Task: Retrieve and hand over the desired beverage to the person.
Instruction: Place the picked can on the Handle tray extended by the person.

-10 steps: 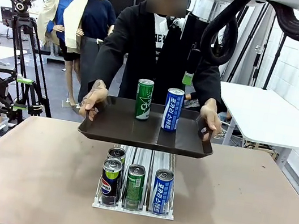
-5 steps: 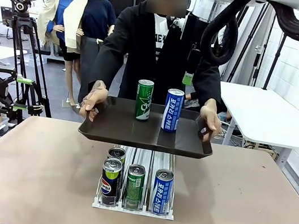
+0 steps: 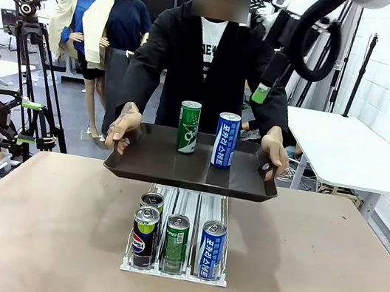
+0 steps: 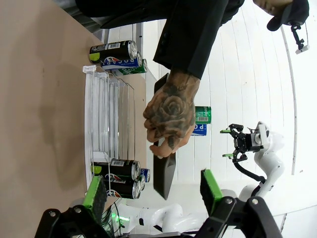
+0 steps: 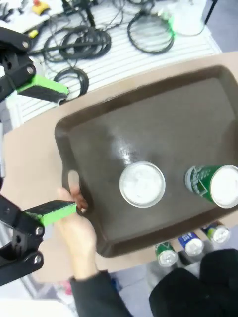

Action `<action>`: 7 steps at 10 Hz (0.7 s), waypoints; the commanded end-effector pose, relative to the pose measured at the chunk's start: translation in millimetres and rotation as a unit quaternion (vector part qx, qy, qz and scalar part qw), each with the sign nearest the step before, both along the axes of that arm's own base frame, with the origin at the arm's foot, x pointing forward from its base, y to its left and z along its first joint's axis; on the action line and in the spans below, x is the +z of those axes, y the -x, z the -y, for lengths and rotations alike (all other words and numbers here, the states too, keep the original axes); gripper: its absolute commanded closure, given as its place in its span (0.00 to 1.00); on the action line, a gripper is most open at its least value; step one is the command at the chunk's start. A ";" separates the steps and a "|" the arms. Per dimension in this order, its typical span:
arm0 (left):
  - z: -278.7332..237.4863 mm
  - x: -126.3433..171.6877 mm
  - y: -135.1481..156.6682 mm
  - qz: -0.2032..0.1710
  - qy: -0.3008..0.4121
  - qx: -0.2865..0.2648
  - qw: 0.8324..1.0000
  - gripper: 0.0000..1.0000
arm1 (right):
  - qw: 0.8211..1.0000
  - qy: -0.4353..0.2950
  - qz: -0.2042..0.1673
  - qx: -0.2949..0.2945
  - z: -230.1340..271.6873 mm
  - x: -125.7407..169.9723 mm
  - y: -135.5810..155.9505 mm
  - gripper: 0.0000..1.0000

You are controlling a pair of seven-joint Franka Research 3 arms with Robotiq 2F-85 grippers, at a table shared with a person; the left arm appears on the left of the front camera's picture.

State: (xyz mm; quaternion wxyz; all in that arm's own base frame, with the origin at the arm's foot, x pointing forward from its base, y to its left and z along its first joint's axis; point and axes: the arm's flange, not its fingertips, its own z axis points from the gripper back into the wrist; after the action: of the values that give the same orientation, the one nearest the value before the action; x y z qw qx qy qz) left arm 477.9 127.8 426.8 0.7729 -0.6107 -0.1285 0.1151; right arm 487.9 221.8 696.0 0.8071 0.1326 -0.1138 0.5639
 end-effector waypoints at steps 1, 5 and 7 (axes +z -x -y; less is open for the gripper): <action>0.5 1.9 1.0 0.002 0.004 -0.003 1.000 0.00 | 0.998 -0.044 -0.010 -0.037 44.3 -14.8 27.6 0.00; 0.5 1.9 1.0 0.002 0.004 -0.003 1.000 0.00 | 0.967 -0.180 -0.051 -0.174 157.4 -53.0 42.5 0.00; 0.5 1.9 1.0 0.002 0.004 -0.003 1.000 0.00 | 0.936 -0.272 -0.087 -0.205 212.2 -91.1 42.1 0.00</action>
State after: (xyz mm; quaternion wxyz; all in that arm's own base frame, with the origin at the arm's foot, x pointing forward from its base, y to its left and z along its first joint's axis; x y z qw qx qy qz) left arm 478.0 127.8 426.6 0.7728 -0.6108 -0.1282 0.1151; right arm 451.6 16.0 624.6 0.8647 0.3272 -0.1819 0.3350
